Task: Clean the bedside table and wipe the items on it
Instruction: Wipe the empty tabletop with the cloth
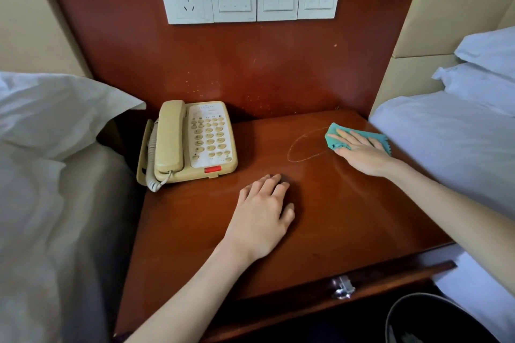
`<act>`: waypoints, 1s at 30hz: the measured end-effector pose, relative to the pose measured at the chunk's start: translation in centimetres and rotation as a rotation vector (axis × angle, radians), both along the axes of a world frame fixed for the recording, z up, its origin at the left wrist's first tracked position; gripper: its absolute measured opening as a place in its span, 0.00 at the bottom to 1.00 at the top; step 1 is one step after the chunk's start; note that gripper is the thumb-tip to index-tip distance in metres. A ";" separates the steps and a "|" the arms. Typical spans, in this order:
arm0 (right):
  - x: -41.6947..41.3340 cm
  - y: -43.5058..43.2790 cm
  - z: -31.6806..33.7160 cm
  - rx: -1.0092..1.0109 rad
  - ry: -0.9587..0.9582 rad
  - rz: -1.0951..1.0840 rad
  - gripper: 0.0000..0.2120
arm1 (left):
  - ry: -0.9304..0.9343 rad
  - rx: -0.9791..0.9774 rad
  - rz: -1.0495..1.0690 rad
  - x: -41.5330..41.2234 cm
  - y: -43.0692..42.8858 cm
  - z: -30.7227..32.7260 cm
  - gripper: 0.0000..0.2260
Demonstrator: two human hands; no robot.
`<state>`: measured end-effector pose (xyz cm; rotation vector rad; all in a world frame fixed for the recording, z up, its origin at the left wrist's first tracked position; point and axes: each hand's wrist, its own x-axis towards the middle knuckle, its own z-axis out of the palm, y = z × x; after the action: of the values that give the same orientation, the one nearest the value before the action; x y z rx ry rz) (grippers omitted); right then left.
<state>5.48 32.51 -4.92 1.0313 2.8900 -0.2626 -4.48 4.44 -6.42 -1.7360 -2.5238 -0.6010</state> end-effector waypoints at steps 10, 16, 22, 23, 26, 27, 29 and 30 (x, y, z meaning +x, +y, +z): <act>-6.0 4.8 0.5 -0.049 0.024 -0.177 0.25 | 0.008 0.006 -0.005 0.0 -0.1 0.0 0.21; -8.0 6.9 0.7 -0.051 0.036 -0.229 0.26 | 0.002 0.021 -0.016 -0.2 -0.2 -0.2 0.21; -7.0 5.1 0.4 -0.029 0.048 -0.113 0.25 | -0.002 0.018 -0.014 -0.2 -0.2 -0.2 0.21; -6.6 4.4 0.4 -0.029 0.050 -0.081 0.24 | -0.002 0.013 -0.014 -0.2 -0.2 -0.1 0.21; -5.2 1.9 0.3 -0.014 0.037 0.018 0.24 | -0.006 0.000 -0.017 -0.2 -0.3 0.0 0.22; -4.7 1.0 0.3 -0.004 0.030 0.048 0.24 | -0.006 -0.001 -0.018 -0.2 -0.2 0.1 0.22; -3.8 -0.9 0.2 0.012 0.020 0.105 0.23 | -0.006 -0.006 -0.018 -0.2 -0.3 0.2 0.22; -3.4 -1.8 0.2 0.016 0.020 0.130 0.23 | -0.007 -0.009 -0.017 -0.1 -0.2 0.3 0.22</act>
<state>2.09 30.67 -4.77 0.8431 2.9658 -0.2440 -4.58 4.20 -6.12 -1.7636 -2.5226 -0.5991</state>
